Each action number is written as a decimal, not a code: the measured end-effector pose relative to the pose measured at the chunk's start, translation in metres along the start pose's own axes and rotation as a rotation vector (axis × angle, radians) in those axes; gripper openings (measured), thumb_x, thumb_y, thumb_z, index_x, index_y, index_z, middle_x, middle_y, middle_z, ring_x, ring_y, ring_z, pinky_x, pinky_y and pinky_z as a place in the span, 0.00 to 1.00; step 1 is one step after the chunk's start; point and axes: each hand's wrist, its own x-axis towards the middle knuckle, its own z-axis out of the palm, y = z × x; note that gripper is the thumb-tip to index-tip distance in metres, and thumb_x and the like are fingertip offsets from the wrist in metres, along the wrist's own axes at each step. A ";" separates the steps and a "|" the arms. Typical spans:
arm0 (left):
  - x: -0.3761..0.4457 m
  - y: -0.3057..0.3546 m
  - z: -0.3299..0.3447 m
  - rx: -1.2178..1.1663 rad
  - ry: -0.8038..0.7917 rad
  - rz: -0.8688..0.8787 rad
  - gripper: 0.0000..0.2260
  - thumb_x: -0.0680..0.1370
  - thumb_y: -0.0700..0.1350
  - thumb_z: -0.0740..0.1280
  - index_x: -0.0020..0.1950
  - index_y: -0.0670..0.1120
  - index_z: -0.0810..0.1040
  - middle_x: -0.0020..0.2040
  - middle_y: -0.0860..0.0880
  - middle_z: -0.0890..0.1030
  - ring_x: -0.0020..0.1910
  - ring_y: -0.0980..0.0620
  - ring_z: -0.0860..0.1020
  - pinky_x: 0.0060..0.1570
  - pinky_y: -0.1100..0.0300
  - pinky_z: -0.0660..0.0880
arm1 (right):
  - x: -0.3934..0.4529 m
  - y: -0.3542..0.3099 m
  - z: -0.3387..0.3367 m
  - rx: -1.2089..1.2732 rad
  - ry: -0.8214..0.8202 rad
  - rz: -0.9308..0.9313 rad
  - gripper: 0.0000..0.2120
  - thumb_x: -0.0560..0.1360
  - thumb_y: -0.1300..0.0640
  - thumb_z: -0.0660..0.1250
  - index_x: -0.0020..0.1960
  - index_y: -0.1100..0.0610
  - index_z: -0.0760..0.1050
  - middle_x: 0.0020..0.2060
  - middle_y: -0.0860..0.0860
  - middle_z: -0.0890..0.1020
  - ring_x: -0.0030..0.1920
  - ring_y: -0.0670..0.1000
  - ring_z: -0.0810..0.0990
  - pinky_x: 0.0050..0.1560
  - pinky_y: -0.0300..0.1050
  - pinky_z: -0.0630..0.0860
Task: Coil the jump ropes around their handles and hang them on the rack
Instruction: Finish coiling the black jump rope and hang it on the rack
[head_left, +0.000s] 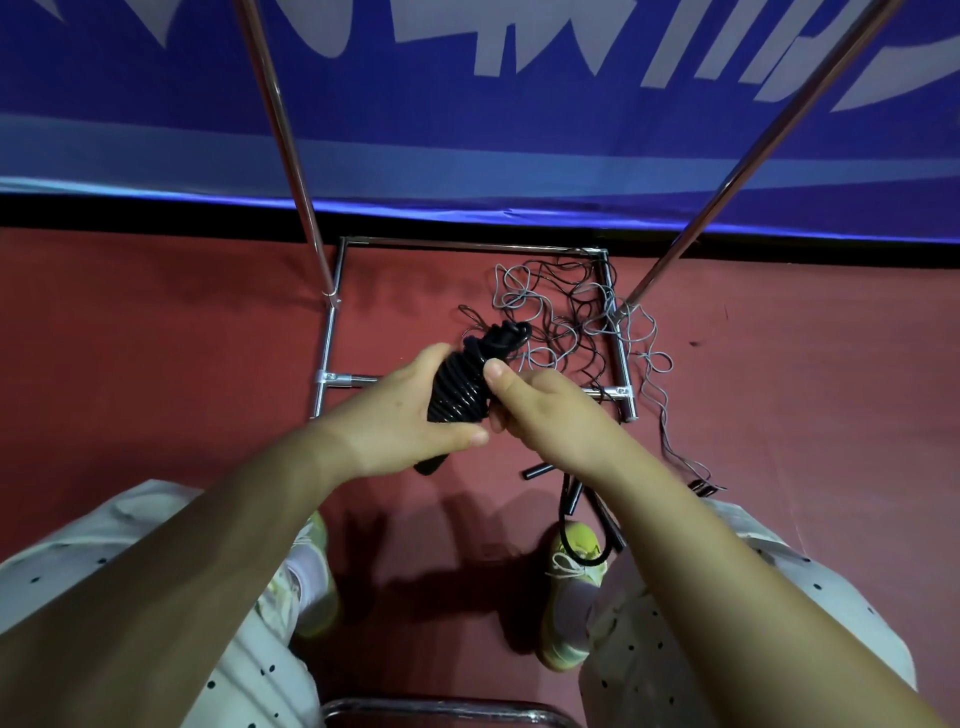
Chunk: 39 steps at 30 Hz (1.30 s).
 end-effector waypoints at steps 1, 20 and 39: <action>-0.002 0.001 0.000 -0.050 -0.027 -0.032 0.23 0.70 0.60 0.68 0.60 0.55 0.67 0.46 0.57 0.77 0.43 0.62 0.76 0.42 0.62 0.72 | 0.001 0.001 0.000 -0.007 0.012 0.007 0.26 0.81 0.42 0.53 0.33 0.56 0.75 0.20 0.45 0.70 0.22 0.41 0.67 0.33 0.39 0.64; 0.004 0.005 -0.007 -0.647 0.217 -0.080 0.10 0.68 0.44 0.68 0.48 0.47 0.76 0.39 0.50 0.81 0.36 0.56 0.79 0.37 0.63 0.75 | -0.002 0.006 -0.024 0.394 -0.242 -0.025 0.09 0.81 0.60 0.59 0.42 0.57 0.72 0.26 0.47 0.67 0.23 0.43 0.62 0.24 0.35 0.60; 0.000 0.009 -0.004 -0.703 0.015 -0.025 0.16 0.65 0.42 0.64 0.52 0.47 0.76 0.42 0.50 0.80 0.39 0.57 0.78 0.38 0.64 0.75 | 0.002 0.008 -0.031 0.611 -0.430 0.153 0.26 0.70 0.43 0.60 0.57 0.62 0.75 0.30 0.48 0.71 0.32 0.47 0.69 0.42 0.46 0.75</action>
